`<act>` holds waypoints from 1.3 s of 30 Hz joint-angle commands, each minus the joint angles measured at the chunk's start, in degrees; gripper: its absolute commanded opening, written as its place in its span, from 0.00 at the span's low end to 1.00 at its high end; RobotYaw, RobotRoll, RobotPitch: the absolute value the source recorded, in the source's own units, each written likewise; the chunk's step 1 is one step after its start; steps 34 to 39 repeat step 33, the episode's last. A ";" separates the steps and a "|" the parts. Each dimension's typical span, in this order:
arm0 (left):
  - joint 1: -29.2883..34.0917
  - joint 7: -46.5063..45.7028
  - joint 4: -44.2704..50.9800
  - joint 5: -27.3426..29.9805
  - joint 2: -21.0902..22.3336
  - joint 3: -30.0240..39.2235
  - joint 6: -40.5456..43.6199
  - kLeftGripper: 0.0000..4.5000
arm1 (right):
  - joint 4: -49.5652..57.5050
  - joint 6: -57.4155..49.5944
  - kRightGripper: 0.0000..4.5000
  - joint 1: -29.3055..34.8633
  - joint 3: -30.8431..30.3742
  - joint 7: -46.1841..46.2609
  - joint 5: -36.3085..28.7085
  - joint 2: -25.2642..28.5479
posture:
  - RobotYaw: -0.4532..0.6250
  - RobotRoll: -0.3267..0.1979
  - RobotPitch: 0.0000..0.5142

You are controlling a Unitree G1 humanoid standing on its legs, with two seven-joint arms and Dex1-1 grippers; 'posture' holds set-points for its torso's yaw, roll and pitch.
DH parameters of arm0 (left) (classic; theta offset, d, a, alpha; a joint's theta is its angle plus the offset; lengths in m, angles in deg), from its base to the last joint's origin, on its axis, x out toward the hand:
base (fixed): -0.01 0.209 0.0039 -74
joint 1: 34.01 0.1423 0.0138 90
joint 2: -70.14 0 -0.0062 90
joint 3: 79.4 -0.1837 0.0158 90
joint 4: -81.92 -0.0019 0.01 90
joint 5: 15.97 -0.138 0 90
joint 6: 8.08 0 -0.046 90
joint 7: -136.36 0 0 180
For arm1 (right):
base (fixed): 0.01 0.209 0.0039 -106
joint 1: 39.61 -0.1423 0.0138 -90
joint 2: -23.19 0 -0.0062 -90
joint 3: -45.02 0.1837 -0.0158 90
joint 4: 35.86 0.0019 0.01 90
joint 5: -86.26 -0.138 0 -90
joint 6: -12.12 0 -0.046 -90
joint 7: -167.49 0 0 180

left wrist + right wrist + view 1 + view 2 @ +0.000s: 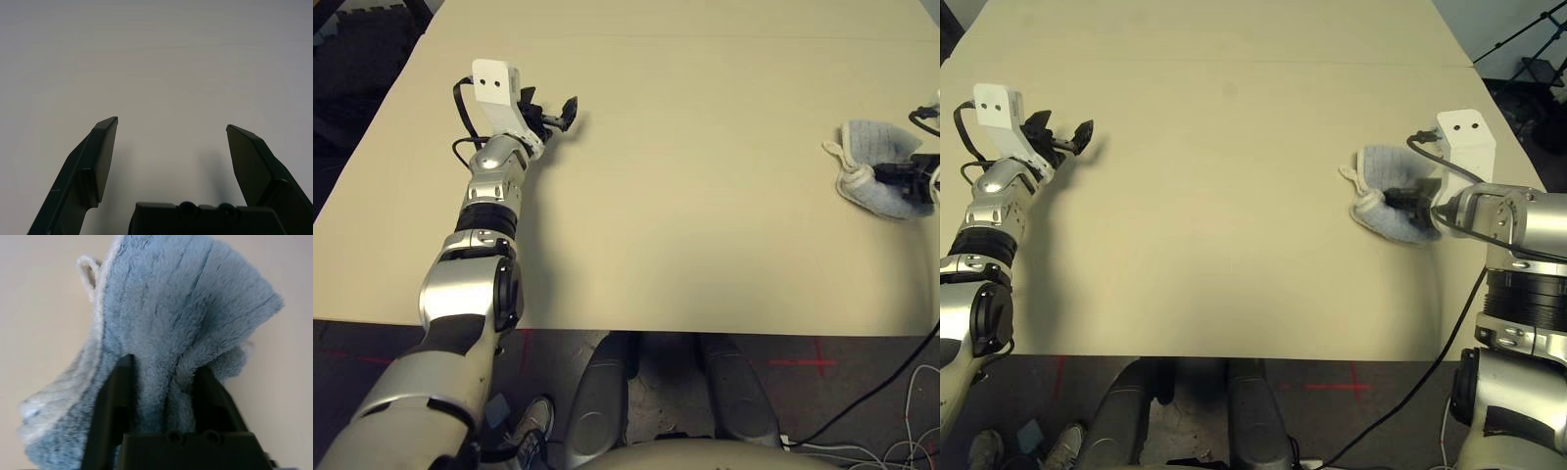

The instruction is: Wipe the water off the table with a rag.

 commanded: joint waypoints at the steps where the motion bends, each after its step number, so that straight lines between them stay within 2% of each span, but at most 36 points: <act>1: 0.43 -0.10 -0.97 -0.53 0.03 -0.01 -0.34 1.00 | 0.04 2.06 0.73 1.40 1.76 -2.00 -1.03 0.94 | 0.32 0.62 0.60; 4: 0.98 -0.64 -0.55 -0.31 -0.15 0.24 -0.54 1.00 | -0.60 6.82 0.95 0.63 5.09 -2.24 -1.53 1.12 | 0.33 0.62 0.59; 5: 1.32 -0.95 -0.21 -0.16 -0.22 0.41 -0.79 1.00 | -1.77 10.50 0.99 -0.33 7.76 -0.28 -1.29 0.58 | 0.33 0.62 0.59; 7: 1.87 -1.84 0.27 0.12 -0.39 0.76 -1.44 1.00 | -4.40 19.95 0.99 -1.62 13.32 4.60 -0.82 -1.29 | 0.33 0.62 0.59; 11: 2.57 -4.17 0.46 0.10 -0.95 1.06 -3.37 1.00 | -8.42 36.55 0.99 0.90 17.87 9.93 1.10 -4.33 | 0.33 0.62 0.59; 17: 3.59 -7.11 0.78 -0.30 -2.03 1.09 -5.11 1.00 | -19.17 54.02 0.99 2.86 17.86 8.96 1.38 -7.66 | 0.33 0.62 0.59; 21: 4.05 -10.06 0.68 -0.33 -2.60 1.52 -5.50 1.00 | -30.50 64.58 0.99 1.47 16.60 5.02 2.30 -6.30 | 0.32 0.62 0.60; 29: 4.47 -14.18 0.66 -0.63 -3.39 1.47 -7.38 1.00 | -48.09 75.92 0.99 -4.24 15.30 1.61 2.75 -2.94 | 0.31 0.62 0.60; 39: 4.33 -15.19 -0.17 -0.48 -4.03 1.68 -7.46 1.00 | -50.96 77.37 0.99 -5.15 14.89 1.21 2.60 -2.29 | 0.31 0.62 0.59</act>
